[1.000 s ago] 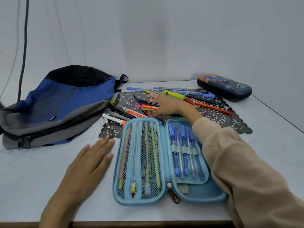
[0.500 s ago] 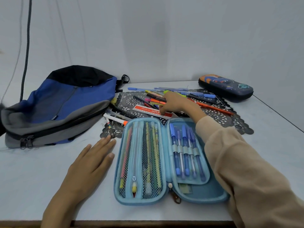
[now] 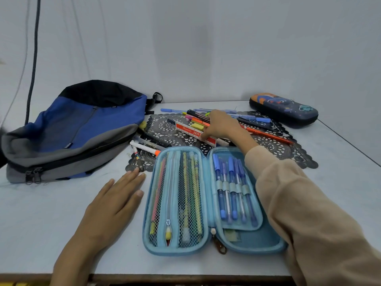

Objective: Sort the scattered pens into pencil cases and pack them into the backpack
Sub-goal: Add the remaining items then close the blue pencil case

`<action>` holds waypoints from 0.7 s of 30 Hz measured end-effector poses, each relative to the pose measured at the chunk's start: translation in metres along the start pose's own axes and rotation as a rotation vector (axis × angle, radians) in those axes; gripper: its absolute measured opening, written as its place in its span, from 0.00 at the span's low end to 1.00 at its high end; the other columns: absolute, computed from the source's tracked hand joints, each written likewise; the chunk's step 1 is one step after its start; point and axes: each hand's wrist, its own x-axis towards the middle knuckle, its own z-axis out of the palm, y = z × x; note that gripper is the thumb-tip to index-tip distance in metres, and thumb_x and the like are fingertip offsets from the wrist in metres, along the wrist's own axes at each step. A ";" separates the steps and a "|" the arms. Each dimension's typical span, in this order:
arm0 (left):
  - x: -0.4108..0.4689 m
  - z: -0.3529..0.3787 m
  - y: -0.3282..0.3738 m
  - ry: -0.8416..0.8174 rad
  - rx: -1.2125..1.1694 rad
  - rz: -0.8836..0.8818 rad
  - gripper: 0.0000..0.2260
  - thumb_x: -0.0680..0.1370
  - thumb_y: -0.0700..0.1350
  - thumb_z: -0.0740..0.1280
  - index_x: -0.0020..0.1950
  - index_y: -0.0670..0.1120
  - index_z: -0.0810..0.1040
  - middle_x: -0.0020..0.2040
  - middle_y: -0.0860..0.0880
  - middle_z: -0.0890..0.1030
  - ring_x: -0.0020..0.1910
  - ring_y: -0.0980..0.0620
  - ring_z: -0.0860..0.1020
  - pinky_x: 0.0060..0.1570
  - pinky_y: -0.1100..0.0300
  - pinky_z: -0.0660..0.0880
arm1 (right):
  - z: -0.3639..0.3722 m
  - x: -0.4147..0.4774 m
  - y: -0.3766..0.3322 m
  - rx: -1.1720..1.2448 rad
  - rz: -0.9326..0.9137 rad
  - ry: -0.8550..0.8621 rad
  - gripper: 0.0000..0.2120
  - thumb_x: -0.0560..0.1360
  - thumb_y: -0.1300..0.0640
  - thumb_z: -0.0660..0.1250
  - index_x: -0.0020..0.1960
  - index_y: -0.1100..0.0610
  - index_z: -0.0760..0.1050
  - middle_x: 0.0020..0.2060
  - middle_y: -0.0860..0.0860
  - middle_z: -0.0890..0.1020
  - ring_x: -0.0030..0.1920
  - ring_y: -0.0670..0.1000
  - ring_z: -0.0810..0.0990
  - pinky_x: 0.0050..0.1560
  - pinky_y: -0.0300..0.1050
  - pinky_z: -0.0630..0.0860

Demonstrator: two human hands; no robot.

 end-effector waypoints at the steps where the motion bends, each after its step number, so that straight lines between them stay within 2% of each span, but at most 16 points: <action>1: 0.000 0.000 0.000 -0.001 -0.001 0.000 0.29 0.74 0.68 0.43 0.73 0.65 0.62 0.73 0.71 0.56 0.72 0.74 0.50 0.75 0.65 0.45 | 0.000 -0.001 -0.001 0.004 -0.008 0.010 0.19 0.67 0.49 0.77 0.41 0.55 0.68 0.39 0.50 0.75 0.43 0.55 0.75 0.35 0.45 0.68; 2: 0.000 0.000 0.000 -0.002 -0.001 0.000 0.29 0.74 0.68 0.43 0.73 0.65 0.62 0.73 0.71 0.56 0.72 0.74 0.50 0.75 0.65 0.45 | 0.000 -0.003 -0.003 0.011 -0.024 -0.001 0.20 0.67 0.47 0.77 0.46 0.57 0.70 0.43 0.52 0.76 0.46 0.55 0.76 0.39 0.47 0.70; 4: 0.000 -0.001 0.000 -0.002 0.002 0.000 0.29 0.74 0.68 0.43 0.73 0.65 0.62 0.73 0.71 0.56 0.72 0.74 0.50 0.75 0.65 0.45 | -0.001 -0.007 -0.006 0.070 -0.046 -0.081 0.28 0.70 0.45 0.75 0.60 0.61 0.70 0.52 0.55 0.76 0.51 0.56 0.76 0.47 0.50 0.73; 5: 0.000 -0.001 0.000 -0.004 0.003 0.000 0.29 0.74 0.68 0.43 0.73 0.66 0.62 0.73 0.71 0.56 0.72 0.74 0.50 0.75 0.65 0.45 | -0.001 -0.009 -0.007 0.133 -0.049 -0.123 0.30 0.71 0.45 0.74 0.62 0.61 0.68 0.50 0.55 0.76 0.47 0.55 0.76 0.44 0.49 0.74; 7: 0.000 -0.001 0.000 -0.006 0.004 0.001 0.28 0.74 0.68 0.43 0.72 0.66 0.62 0.73 0.72 0.56 0.72 0.74 0.50 0.75 0.66 0.44 | -0.001 -0.008 -0.005 0.302 -0.049 -0.153 0.21 0.73 0.47 0.73 0.54 0.58 0.67 0.37 0.53 0.73 0.31 0.51 0.70 0.29 0.42 0.67; 9: 0.000 -0.001 0.001 -0.002 0.004 0.002 0.28 0.74 0.68 0.43 0.72 0.66 0.62 0.72 0.73 0.56 0.72 0.74 0.50 0.74 0.66 0.45 | -0.002 -0.002 0.000 0.507 -0.055 -0.090 0.14 0.74 0.50 0.72 0.45 0.58 0.69 0.29 0.51 0.70 0.25 0.49 0.65 0.24 0.38 0.63; 10: 0.000 -0.001 0.001 0.000 0.006 0.002 0.27 0.73 0.68 0.43 0.71 0.67 0.62 0.72 0.73 0.56 0.72 0.75 0.50 0.74 0.67 0.45 | -0.003 -0.001 0.002 0.629 -0.058 -0.052 0.13 0.75 0.51 0.71 0.44 0.59 0.71 0.27 0.51 0.70 0.23 0.48 0.65 0.22 0.37 0.64; 12: 0.000 -0.001 0.000 -0.003 0.012 0.000 0.27 0.73 0.68 0.43 0.71 0.67 0.61 0.72 0.72 0.56 0.72 0.75 0.50 0.74 0.66 0.45 | -0.009 -0.002 0.004 0.865 -0.095 0.007 0.14 0.77 0.49 0.69 0.44 0.59 0.72 0.25 0.50 0.72 0.21 0.47 0.68 0.23 0.37 0.68; 14: 0.000 -0.001 0.000 -0.007 0.007 0.002 0.27 0.74 0.68 0.43 0.71 0.67 0.61 0.73 0.72 0.56 0.72 0.74 0.50 0.75 0.65 0.45 | -0.014 -0.003 0.005 1.018 -0.131 0.055 0.17 0.76 0.46 0.68 0.39 0.57 0.69 0.23 0.48 0.71 0.20 0.48 0.68 0.25 0.39 0.69; 18: 0.000 -0.001 -0.001 -0.012 0.001 -0.003 0.26 0.74 0.68 0.44 0.71 0.68 0.61 0.73 0.71 0.57 0.73 0.74 0.50 0.75 0.63 0.46 | -0.020 -0.008 0.007 1.215 -0.055 0.137 0.21 0.73 0.42 0.70 0.34 0.54 0.66 0.23 0.49 0.65 0.20 0.47 0.62 0.23 0.39 0.63; 21: 0.000 -0.002 -0.001 -0.010 -0.001 0.002 0.26 0.74 0.68 0.44 0.71 0.67 0.61 0.73 0.70 0.57 0.72 0.74 0.50 0.75 0.63 0.46 | -0.034 -0.017 0.000 1.371 -0.092 0.181 0.21 0.75 0.43 0.69 0.32 0.54 0.66 0.22 0.48 0.66 0.20 0.46 0.62 0.23 0.40 0.62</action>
